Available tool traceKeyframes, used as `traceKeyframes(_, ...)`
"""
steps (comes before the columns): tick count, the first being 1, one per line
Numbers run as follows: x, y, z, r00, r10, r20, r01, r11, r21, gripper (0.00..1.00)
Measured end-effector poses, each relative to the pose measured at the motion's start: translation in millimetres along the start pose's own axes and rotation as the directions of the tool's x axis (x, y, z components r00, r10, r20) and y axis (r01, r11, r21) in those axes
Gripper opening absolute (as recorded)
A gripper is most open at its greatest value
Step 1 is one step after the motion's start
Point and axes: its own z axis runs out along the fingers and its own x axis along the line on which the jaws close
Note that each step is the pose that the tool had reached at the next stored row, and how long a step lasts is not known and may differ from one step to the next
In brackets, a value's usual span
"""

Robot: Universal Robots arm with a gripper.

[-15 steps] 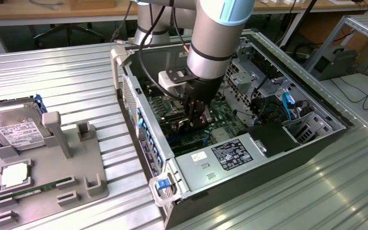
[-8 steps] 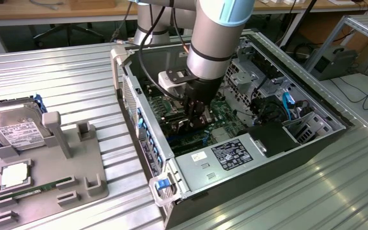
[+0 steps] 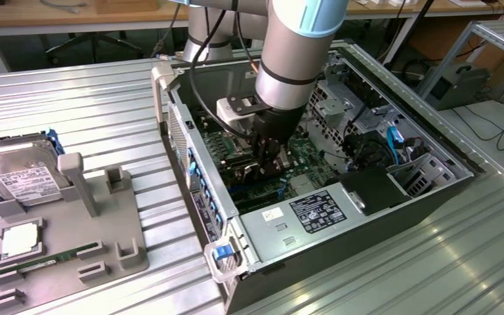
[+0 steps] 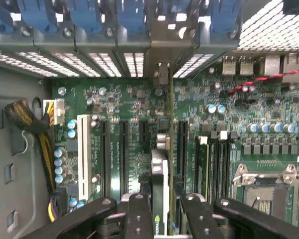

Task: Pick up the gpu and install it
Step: 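Insert the gpu into the slot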

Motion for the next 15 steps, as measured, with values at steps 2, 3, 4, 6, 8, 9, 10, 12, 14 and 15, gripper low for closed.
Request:
traceKeyframes(2,0.0,0.1,0.3,1.0,0.0,-0.0003,0.0,1.0,-0.0002,0.27)
traceKeyframes(3,0.0,0.1,0.3,1.0,0.0,-0.0002,0.0,1.0,-0.0001,0.27)
traceKeyframes(4,0.0,0.1,0.5,1.0,0.0,0.0,0.0,1.0,0.0,0.27)
traceKeyframes(6,0.0,0.3,1.0,1.0,0.0,0.0,0.0,1.0,0.0,0.27)
traceKeyframes(8,0.0,0.5,1.3,1.0,0.0,-0.0001,0.0,1.0,0.0,0.27)
traceKeyframes(9,0.0,0.6,1.4,1.0,0.0,0.0,0.0,1.0,0.0,0.27)
traceKeyframes(10,0.0,0.6,1.4,1.0,0.0,0.0001,0.0,1.0,0.0,0.27)
traceKeyframes(12,0.0,0.9,1.7,1.0,0.0,0.0,0.0,1.0,0.0,0.27)
traceKeyframes(14,0.0,1.3,2.2,1.0,0.0,0.0007,0.0,1.0,0.0002,0.27)
traceKeyframes(15,0.0,1.3,2.2,1.0,0.0,0.0005,0.0,1.0,0.0002,0.27)
